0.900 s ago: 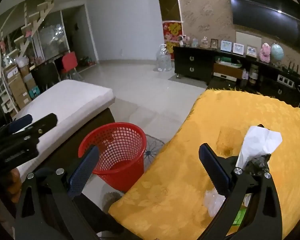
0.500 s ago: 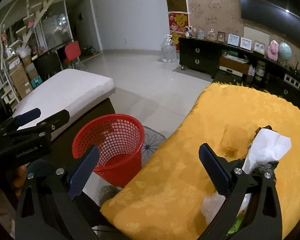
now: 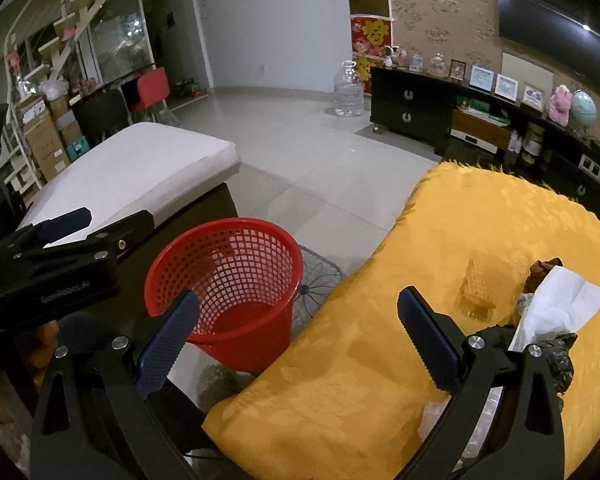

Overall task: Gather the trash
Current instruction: 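Move both tools from the wastebasket toward the trash pile on the table, then grasp the clear plastic bag with the left gripper and lift it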

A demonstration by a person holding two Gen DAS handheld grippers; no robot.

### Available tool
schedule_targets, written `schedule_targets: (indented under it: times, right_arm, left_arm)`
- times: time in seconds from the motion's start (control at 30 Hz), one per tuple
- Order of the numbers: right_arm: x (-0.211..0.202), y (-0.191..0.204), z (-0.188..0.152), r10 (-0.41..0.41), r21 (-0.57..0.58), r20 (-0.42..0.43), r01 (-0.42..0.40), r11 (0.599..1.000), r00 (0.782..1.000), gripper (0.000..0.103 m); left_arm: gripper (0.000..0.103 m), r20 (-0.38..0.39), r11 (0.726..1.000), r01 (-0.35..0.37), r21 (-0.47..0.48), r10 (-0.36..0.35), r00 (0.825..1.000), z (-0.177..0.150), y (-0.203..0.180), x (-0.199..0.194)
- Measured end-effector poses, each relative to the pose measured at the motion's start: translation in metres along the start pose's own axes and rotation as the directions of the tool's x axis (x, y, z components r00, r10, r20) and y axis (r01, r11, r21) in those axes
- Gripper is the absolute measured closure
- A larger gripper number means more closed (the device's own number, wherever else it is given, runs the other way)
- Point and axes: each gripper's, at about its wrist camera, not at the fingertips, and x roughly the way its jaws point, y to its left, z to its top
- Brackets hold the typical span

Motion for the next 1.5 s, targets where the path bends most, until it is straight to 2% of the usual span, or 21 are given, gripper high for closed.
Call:
schedule_targets:
  times: [0.2,0.33,0.53,0.93,1.17,1.33,1.5]
  right_arm:
    - [-0.001,0.0,0.002,-0.008,0.002,-0.005,0.008,1.0,1.0,0.006]
    - [-0.006,0.0,0.0,-0.014,0.003,-0.003,0.014,1.0,1.0,0.006]
    - [-0.013,-0.001,-0.004,-0.02,0.009,0.006,0.02,1.0,1.0,0.006]
    - [-0.023,-0.013,-0.013,-0.055,0.041,0.019,0.054,0.998,0.998,0.006]
    - [-0.042,-0.066,-0.032,-0.163,0.14,0.001,0.161,0.977,0.987,0.006]
    - [-0.067,-0.122,-0.059,-0.275,0.232,-0.028,0.274,0.933,0.961,0.006]
    - [-0.088,-0.161,-0.086,-0.351,0.298,-0.058,0.352,0.887,0.935,0.006]
  left_arm:
    - [0.01,0.001,0.999,0.033,-0.036,-0.033,0.999,0.0,0.001,-0.001]
    - [0.01,-0.045,1.0,-0.004,0.013,0.005,0.999,-0.006,0.0,-0.003]
    - [0.01,-0.04,0.999,-0.015,0.033,0.017,0.999,-0.008,-0.002,-0.01]
    - [0.01,-0.036,0.999,0.024,0.035,-0.023,0.999,-0.01,-0.011,-0.013]
    - [0.01,-0.064,0.99,0.085,0.108,-0.079,0.995,-0.013,-0.039,-0.01]
    - [0.01,-0.088,0.973,0.141,0.181,-0.126,0.988,-0.017,-0.074,-0.006]
    - [0.01,-0.134,0.941,0.241,0.236,-0.214,0.968,-0.026,-0.118,-0.006]
